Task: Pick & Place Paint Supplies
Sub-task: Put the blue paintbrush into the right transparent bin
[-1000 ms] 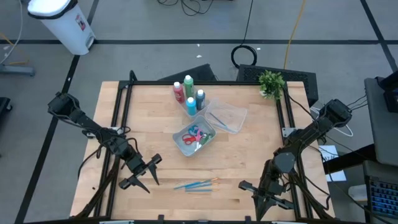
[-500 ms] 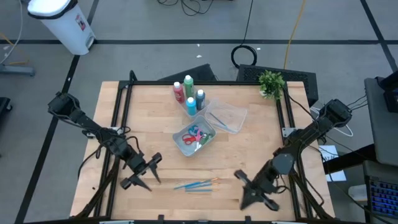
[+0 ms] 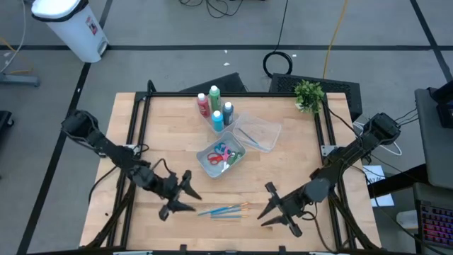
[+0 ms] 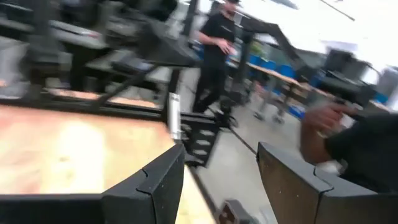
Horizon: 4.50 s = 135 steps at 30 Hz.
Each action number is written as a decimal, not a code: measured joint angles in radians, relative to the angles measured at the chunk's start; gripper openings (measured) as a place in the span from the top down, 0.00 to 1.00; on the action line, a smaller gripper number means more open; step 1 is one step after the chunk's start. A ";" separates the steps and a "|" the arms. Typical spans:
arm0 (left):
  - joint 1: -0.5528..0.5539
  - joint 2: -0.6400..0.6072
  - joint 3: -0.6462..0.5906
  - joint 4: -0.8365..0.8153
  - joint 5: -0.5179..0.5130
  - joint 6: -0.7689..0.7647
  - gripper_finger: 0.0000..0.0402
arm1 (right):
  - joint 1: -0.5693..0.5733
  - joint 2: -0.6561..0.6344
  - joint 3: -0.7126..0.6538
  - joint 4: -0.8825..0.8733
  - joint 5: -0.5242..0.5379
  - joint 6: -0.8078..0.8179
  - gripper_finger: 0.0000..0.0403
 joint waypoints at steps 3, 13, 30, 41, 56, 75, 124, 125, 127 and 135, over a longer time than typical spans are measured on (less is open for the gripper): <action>-0.006 0.068 0.059 -0.036 0.080 0.013 0.48 | 0.000 0.000 0.000 -0.044 0.000 0.035 0.71; -0.048 0.359 0.375 -0.540 -0.024 -0.022 0.48 | 0.000 0.000 0.000 -0.059 0.027 0.040 0.62; -0.050 0.545 0.568 -1.181 -0.138 -0.271 0.48 | 0.000 0.000 0.000 -0.079 0.105 0.044 0.62; -0.054 0.615 0.573 -1.201 -0.126 -0.320 0.58 | 0.000 0.000 0.000 -0.079 0.104 0.044 0.63; -0.035 0.618 0.572 -1.227 -0.091 -0.377 0.98 | -0.001 0.000 0.000 -0.079 0.104 0.044 0.65; -0.008 0.618 0.571 -1.227 -0.113 -0.398 0.99 | 0.000 0.000 0.000 -0.079 0.104 0.042 0.65; 0.329 0.254 0.566 -1.264 -0.381 -0.310 1.00 | -0.001 0.000 0.000 -0.079 0.121 0.027 0.65; 0.326 0.254 0.566 -1.253 -0.382 -0.301 1.00 | -0.001 0.000 0.000 -0.080 0.149 0.019 0.65; 0.315 0.254 0.566 -1.224 -0.381 -0.274 1.00 | -0.001 0.000 0.000 -0.087 0.245 0.012 0.65; 0.269 0.254 0.567 -1.099 -0.379 -0.177 1.00 | -0.081 -0.001 0.000 -0.290 0.650 0.221 0.65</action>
